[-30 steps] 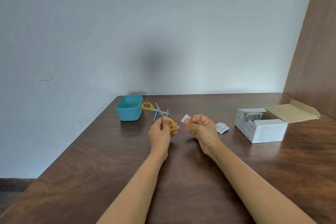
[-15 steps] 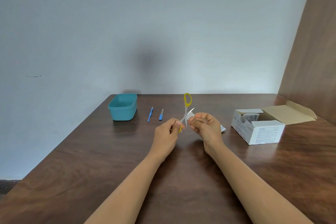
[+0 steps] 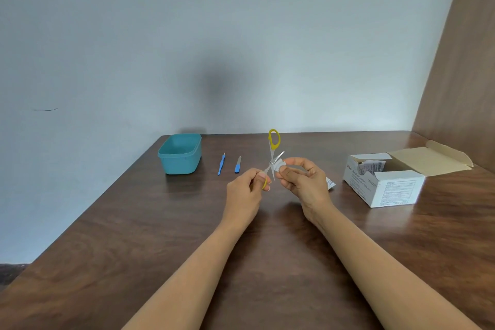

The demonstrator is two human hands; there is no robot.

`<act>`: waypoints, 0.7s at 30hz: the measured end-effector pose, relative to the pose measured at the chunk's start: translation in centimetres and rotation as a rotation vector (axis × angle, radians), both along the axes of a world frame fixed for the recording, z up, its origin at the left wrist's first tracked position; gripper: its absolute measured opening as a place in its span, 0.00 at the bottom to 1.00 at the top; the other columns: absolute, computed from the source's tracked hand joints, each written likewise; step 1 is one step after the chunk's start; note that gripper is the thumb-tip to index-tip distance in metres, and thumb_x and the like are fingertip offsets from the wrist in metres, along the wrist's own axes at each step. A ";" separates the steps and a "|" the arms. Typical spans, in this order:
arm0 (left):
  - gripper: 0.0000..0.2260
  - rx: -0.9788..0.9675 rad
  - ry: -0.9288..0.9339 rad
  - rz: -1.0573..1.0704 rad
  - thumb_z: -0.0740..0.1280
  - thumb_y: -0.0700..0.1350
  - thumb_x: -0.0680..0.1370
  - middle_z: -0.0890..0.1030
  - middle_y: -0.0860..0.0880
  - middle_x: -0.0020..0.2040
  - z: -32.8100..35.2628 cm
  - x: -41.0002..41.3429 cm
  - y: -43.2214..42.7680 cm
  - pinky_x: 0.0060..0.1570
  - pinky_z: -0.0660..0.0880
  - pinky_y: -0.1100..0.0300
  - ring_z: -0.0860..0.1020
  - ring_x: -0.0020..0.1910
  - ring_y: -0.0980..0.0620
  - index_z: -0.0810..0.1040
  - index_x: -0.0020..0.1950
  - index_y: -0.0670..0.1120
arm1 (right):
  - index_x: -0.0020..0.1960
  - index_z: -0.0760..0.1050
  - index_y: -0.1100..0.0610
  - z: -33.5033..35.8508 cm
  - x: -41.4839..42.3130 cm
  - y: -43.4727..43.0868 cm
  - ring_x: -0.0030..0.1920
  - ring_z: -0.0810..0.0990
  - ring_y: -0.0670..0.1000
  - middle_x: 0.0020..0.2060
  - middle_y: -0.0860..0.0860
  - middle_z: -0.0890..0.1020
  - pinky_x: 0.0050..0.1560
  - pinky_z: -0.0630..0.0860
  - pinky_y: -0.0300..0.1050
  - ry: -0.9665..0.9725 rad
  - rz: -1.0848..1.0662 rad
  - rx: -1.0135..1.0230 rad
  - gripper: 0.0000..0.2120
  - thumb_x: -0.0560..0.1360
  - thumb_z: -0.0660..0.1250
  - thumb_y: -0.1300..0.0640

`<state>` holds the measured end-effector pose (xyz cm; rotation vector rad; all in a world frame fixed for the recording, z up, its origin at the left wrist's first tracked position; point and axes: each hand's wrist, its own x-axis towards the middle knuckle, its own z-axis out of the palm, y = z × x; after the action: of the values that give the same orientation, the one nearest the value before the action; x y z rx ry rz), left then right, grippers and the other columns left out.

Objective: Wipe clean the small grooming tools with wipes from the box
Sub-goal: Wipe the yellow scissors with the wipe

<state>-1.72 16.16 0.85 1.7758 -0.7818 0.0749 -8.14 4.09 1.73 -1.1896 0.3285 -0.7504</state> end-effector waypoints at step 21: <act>0.11 0.053 -0.020 0.007 0.60 0.42 0.81 0.83 0.51 0.39 0.1 -0.1 0.1 0.31 0.65 0.75 0.72 0.29 0.67 0.82 0.45 0.45 | 0.41 0.78 0.58 0.1 0.0 0.1 0.38 0.82 0.45 0.35 0.50 0.84 0.42 0.79 0.37 -0.003 0.051 0.029 0.07 0.74 0.67 0.68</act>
<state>-1.80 16.21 0.92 1.8303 -0.7989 0.0775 -8.15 4.20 1.81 -1.1652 0.3043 -0.7015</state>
